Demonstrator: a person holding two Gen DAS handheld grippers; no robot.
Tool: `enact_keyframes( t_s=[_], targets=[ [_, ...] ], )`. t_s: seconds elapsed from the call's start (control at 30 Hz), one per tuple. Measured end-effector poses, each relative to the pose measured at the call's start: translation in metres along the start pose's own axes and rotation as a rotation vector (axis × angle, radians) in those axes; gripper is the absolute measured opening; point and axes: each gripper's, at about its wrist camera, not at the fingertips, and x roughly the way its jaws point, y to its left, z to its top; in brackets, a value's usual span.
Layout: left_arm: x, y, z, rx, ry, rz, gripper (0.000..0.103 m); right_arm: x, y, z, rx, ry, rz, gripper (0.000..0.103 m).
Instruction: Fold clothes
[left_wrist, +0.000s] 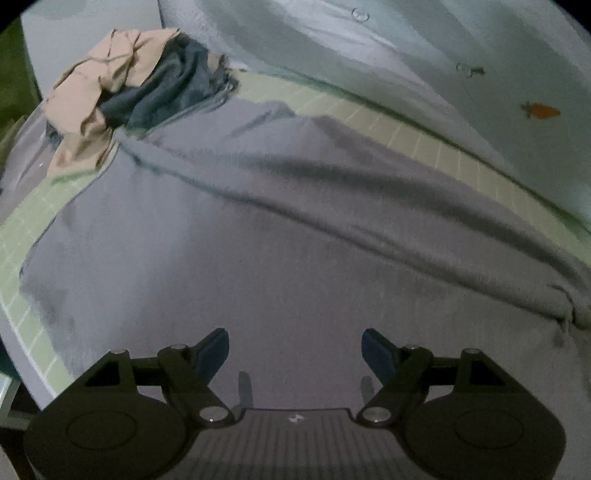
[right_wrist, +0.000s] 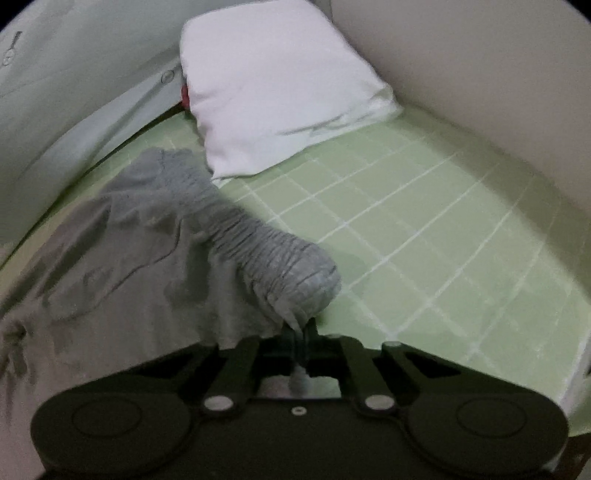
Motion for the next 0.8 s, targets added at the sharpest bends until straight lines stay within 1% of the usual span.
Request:
enact_keyframes(
  t_s=[0.03,0.1,0.17,0.2,0.23,0.27,0.3,0.33,0.37,0.4,0.47,0.63,0.8],
  targets=[
    [-0.001,0.002,-0.003,-0.013,0.003,0.010,0.080,-0.005,-0.007,0.001,0.008,-0.012,-0.026,0.004],
    [-0.002,0.014,-0.010,-0.057,0.010,0.032,0.080,-0.007,-0.033,0.001,0.072,-0.004,-0.063,0.004],
    [-0.003,0.031,-0.015,-0.107,0.021,0.059,0.080,-0.002,-0.052,0.001,0.105,0.029,-0.074,0.006],
    [-0.003,0.041,-0.017,-0.128,0.024,0.074,0.080,-0.002,-0.054,0.000,0.102,0.034,-0.082,0.008],
    [-0.004,0.051,-0.018,-0.150,0.025,0.090,0.080,-0.001,-0.056,0.000,0.100,0.039,-0.089,0.013],
    [-0.006,0.061,-0.019,-0.173,0.023,0.103,0.080,-0.001,-0.057,0.000,0.096,0.044,-0.099,0.029],
    [-0.007,0.072,-0.020,-0.193,0.020,0.114,0.081,-0.002,-0.055,0.000,0.089,0.043,-0.120,0.038],
    [-0.008,0.083,-0.020,-0.213,0.017,0.126,0.081,-0.004,-0.052,0.000,0.082,0.043,-0.139,0.052],
    [-0.009,0.095,-0.020,-0.231,0.015,0.139,0.081,-0.005,-0.047,-0.001,0.077,0.039,-0.149,0.061],
    [-0.009,0.106,-0.018,-0.246,0.014,0.151,0.081,-0.006,-0.043,-0.003,0.074,0.039,-0.149,0.064],
    [-0.009,0.126,-0.015,-0.281,0.010,0.174,0.081,-0.009,-0.034,-0.006,0.066,0.038,-0.150,0.074],
    [-0.004,0.175,-0.004,-0.362,0.007,0.197,0.081,-0.034,-0.004,-0.024,-0.009,0.019,-0.137,0.076],
    [0.010,0.213,0.009,-0.403,0.005,0.184,0.081,-0.053,0.029,-0.047,-0.033,0.017,-0.105,0.077]
  ],
)
